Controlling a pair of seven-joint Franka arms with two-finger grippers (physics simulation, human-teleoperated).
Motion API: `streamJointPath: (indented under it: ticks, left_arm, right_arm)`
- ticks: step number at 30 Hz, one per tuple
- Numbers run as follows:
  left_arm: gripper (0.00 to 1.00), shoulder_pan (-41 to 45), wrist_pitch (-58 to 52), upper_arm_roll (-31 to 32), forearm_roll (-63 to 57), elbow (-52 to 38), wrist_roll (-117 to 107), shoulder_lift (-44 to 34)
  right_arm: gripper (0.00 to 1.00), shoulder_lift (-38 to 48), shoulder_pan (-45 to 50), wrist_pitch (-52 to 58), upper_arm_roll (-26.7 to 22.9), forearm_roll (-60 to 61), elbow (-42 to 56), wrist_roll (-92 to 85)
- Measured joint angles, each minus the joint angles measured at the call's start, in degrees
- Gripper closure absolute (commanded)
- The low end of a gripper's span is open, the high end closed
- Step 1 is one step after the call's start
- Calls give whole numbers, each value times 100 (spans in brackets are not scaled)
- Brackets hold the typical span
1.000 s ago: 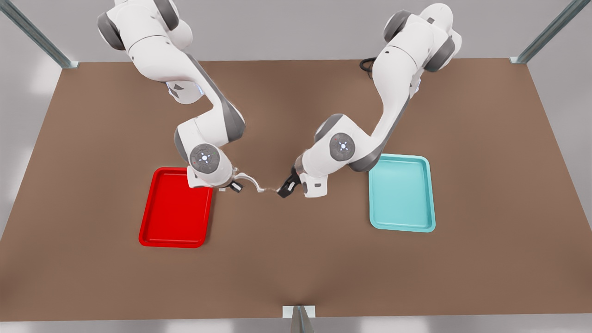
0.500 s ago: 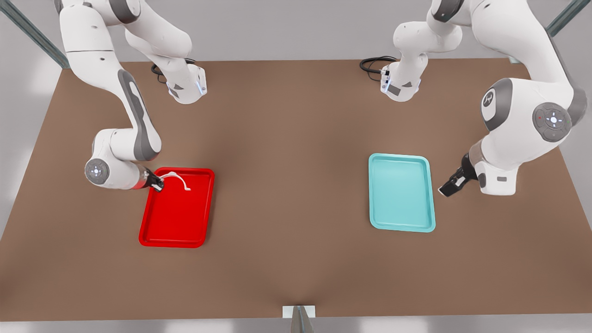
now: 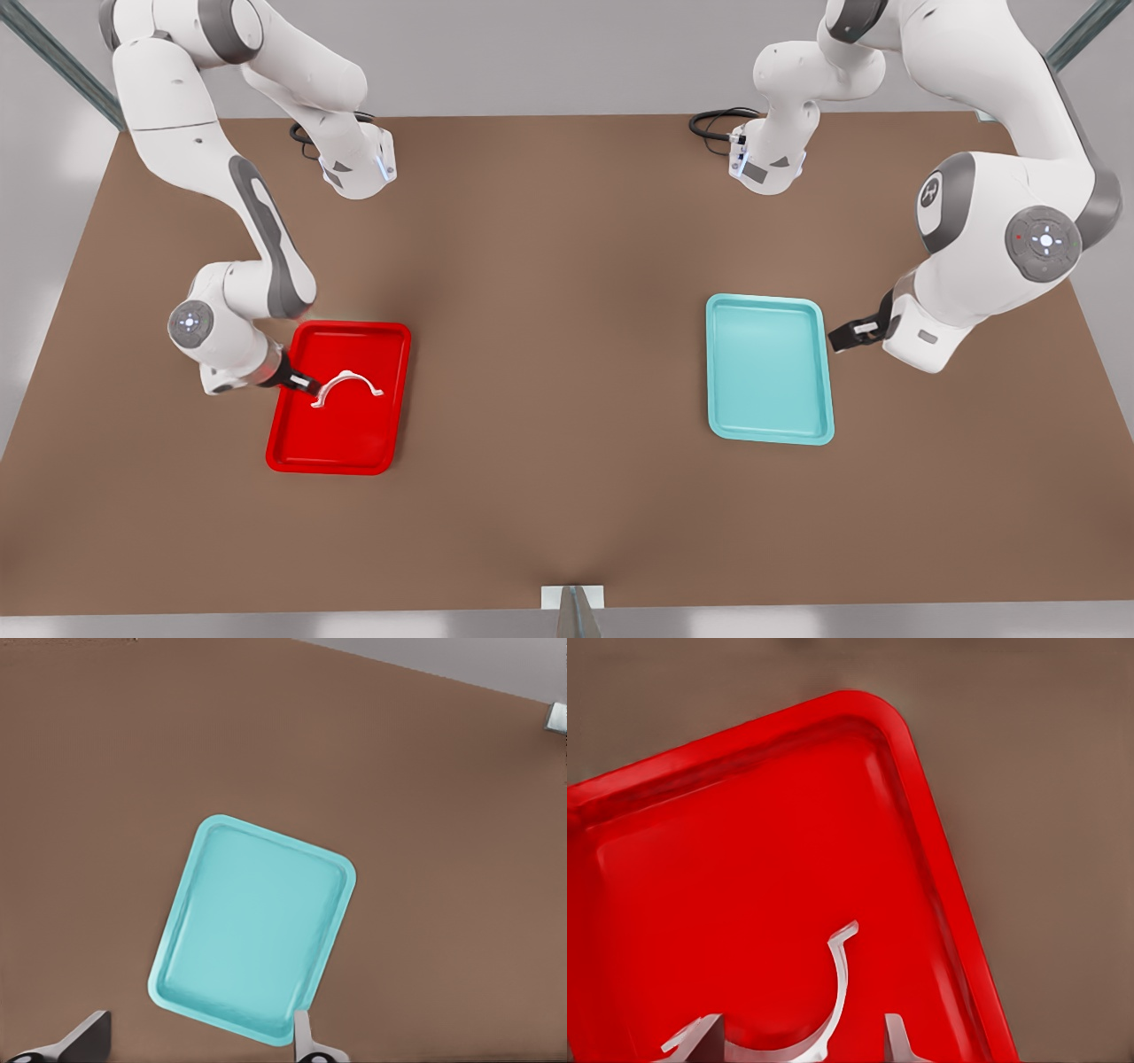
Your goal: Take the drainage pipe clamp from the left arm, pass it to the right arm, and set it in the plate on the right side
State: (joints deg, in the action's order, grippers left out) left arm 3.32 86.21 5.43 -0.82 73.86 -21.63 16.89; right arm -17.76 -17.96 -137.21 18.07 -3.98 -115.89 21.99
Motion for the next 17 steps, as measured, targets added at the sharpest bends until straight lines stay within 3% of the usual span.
streamJointPath:
  ticks: [3, 5, 7, 9, 17]
  left_arm:
    - [0, 11, -5, 0, -5, 0, 290, 4]
    - [0, 11, -7, 0, -4, 0, 458, 5]
    - [0, 11, -13, 0, -3, 0, 608, 5]
    - [0, 11, -15, 0, -3, 0, 741, 5]
    - [0, 20, -11, 24, 3, -8, 1152, 29]
  right_arm:
    - [0, 388, 34, 1411, 38, 81, 2422, -270]
    - [0, 746, 6, 2395, -91, 154, 3255, -512]
    - [0, 1106, 1140, 3115, -1272, 199, 3280, -745]
    - [0, 1185, 1780, 3620, -1724, 232, 3187, -947]
    - [0, 962, 1960, 4484, -1727, 264, 3275, -1611]
